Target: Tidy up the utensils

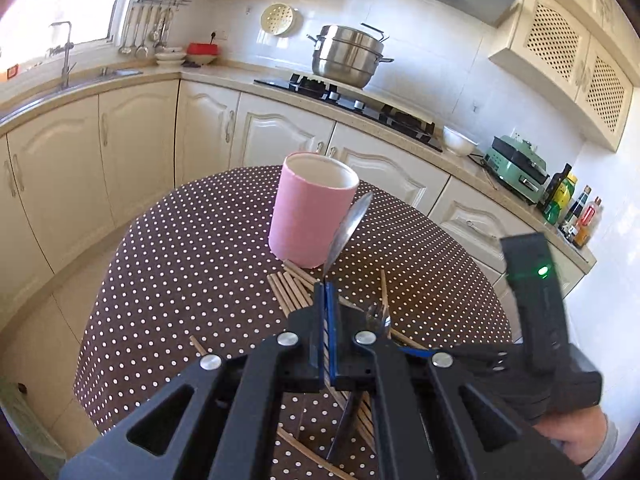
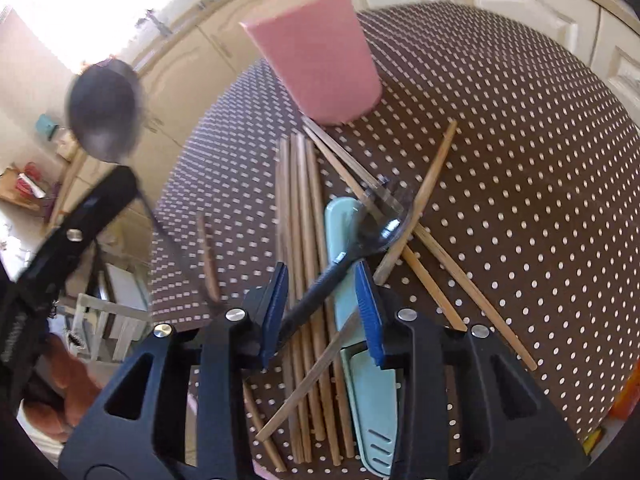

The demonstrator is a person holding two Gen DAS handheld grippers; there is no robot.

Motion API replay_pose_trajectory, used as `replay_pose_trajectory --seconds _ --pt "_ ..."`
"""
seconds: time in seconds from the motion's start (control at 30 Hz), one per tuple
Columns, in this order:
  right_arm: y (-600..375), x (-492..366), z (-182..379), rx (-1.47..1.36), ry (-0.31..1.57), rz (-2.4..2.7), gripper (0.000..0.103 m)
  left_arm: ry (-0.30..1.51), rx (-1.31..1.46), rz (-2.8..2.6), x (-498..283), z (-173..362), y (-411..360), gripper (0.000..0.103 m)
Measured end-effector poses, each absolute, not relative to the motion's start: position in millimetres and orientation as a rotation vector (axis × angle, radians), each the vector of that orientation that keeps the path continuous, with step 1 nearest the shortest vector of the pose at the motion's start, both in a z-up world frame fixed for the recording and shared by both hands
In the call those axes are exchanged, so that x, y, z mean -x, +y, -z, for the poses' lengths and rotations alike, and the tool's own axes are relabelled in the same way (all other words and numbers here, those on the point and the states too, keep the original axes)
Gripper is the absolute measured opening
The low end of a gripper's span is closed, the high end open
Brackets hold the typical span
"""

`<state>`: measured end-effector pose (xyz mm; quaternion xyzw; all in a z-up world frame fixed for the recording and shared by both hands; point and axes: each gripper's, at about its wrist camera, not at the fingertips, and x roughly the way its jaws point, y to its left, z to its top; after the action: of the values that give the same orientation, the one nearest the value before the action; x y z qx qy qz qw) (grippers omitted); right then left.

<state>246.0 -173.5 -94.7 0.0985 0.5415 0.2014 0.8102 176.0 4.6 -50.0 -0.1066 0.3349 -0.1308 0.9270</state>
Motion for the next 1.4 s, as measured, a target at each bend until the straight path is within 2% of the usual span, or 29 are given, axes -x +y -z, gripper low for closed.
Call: replay_pose_trajectory --seconds 0.1,0.27,0.43,0.53,0.73,0.93,1.4 --pt "-170 -251 102 -0.211 1.169 -0.392 0.034 0.704 0.24 0.265 -182 56 9 0.001" --pt "-159 -262 110 -0.168 1.151 -0.353 0.022 0.714 0.246 0.278 -191 64 8 0.001" --pt "-157 -268 107 -0.185 1.138 -0.366 0.02 0.714 0.258 0.289 -195 67 7 0.001" --pt "-164 -271 103 -0.195 1.123 -0.377 0.012 0.7 0.267 0.299 -196 67 9 0.001" --pt "-185 -282 90 -0.198 1.085 -0.399 0.007 0.673 0.272 0.322 -195 63 7 0.001" --pt "-198 -286 87 -0.215 1.047 -0.44 0.005 0.655 0.296 0.34 -200 58 7 0.001" --pt "-236 -284 23 -0.257 0.736 -0.54 0.004 0.54 0.298 0.374 -202 26 6 0.001"
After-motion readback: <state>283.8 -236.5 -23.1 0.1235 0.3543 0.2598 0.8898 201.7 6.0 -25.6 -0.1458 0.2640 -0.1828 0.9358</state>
